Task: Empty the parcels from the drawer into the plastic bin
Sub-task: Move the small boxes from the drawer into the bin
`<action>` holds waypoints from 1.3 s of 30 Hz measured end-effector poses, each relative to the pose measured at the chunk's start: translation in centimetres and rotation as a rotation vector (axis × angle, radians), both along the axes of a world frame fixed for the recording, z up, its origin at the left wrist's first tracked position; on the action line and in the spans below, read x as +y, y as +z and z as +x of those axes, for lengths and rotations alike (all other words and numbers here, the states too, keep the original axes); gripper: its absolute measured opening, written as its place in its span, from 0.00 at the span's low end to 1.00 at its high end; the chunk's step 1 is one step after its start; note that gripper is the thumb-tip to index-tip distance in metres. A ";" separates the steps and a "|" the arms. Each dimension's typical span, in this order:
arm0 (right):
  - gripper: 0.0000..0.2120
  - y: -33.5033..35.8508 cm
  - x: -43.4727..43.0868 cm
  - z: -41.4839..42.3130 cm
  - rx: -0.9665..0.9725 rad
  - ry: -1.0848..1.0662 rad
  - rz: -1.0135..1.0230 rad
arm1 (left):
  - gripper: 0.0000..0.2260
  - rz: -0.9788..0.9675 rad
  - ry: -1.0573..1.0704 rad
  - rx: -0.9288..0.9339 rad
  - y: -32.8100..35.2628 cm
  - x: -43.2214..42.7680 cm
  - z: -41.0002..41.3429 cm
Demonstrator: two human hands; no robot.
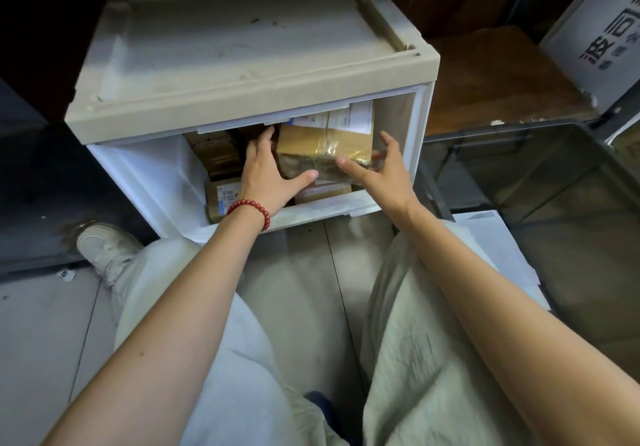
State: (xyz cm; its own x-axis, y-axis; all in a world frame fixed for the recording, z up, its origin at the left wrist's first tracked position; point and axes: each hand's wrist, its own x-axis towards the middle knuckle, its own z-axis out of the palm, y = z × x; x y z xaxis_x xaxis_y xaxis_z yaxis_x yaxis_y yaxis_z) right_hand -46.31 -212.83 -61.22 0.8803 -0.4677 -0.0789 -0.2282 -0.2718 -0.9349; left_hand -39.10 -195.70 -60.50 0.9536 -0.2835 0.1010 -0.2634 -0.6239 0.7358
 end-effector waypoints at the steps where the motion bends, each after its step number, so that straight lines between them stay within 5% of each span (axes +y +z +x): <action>1: 0.49 0.0 0.0 -0.1 0.023 0.018 -0.003 | 0.42 0.002 -0.003 0.026 0.1 0.2 -0.2; 10: 0.23 0.1 1.2 -2.2 0.106 0.068 0.355 | 0.25 -0.361 0.067 0.246 0.5 2.6 -3.4; 16: 0.20 1.0 2.0 -3.1 0.162 0.155 0.519 | 0.18 -0.608 0.144 0.430 1.9 5.6 -4.4; 21: 0.32 1.3 2.3 -3.0 0.150 0.109 0.507 | 0.10 -0.640 0.162 0.525 2.6 9.0 -5.3; 26: 0.21 1.5 3.4 -3.3 0.250 0.183 0.454 | 0.08 -0.590 0.182 0.619 1.9 11.3 -7.2; 29: 0.11 1.5 3.5 -3.4 0.273 0.192 0.445 | 0.12 -0.675 0.206 0.604 1.7 12.4 -8.0; 32: 0.14 1.4 3.8 -3.5 0.279 0.137 0.470 | 0.24 -0.702 0.092 0.501 1.6 13.1 -8.9; 36: 0.21 1.3 4.4 -3.4 0.282 0.105 0.479 | 0.40 -0.521 -0.039 0.326 1.0 13.3 -9.5; 39: 0.17 1.3 4.4 -3.5 0.266 0.160 0.479 | 0.49 -0.388 -0.052 0.317 0.6 13.7 -9.3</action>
